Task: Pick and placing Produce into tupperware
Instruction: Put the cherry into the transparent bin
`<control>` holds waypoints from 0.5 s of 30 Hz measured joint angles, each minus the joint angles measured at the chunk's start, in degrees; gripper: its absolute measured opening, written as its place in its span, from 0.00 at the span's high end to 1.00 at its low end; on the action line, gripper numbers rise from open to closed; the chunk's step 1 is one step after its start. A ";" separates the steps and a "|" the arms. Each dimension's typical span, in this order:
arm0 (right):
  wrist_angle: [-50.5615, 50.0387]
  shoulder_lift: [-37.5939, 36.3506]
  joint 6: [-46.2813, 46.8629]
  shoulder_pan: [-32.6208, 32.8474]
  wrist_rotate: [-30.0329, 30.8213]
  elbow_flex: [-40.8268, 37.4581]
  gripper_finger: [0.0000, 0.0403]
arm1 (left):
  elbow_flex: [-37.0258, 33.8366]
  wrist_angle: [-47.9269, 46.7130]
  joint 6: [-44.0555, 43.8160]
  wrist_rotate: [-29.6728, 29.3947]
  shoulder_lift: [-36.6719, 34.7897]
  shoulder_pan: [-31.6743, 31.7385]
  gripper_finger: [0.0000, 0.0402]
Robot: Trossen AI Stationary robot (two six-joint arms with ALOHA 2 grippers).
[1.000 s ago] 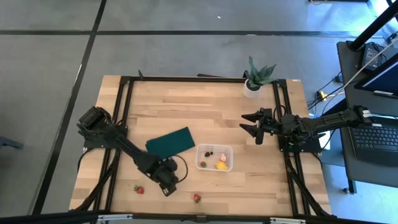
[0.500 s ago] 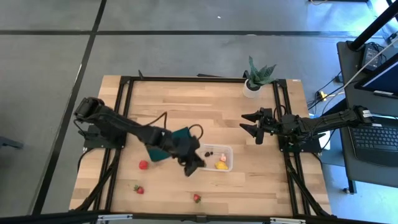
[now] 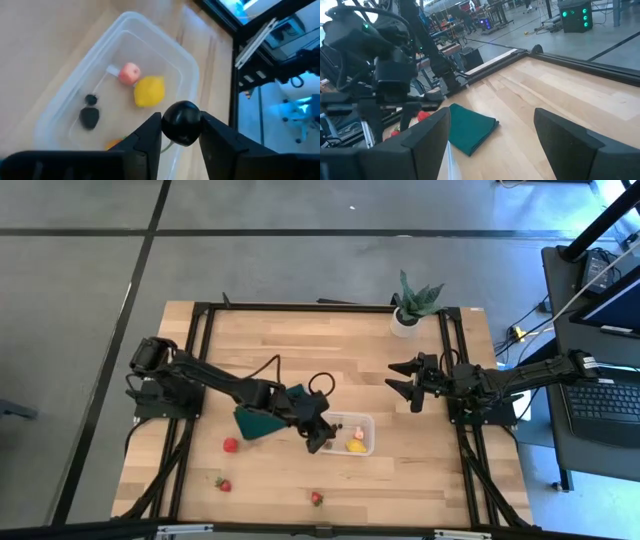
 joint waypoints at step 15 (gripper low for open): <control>0.04 -0.04 0.03 -0.01 0.00 0.00 0.28 | -0.20 0.56 -0.14 0.13 5.99 0.11 0.68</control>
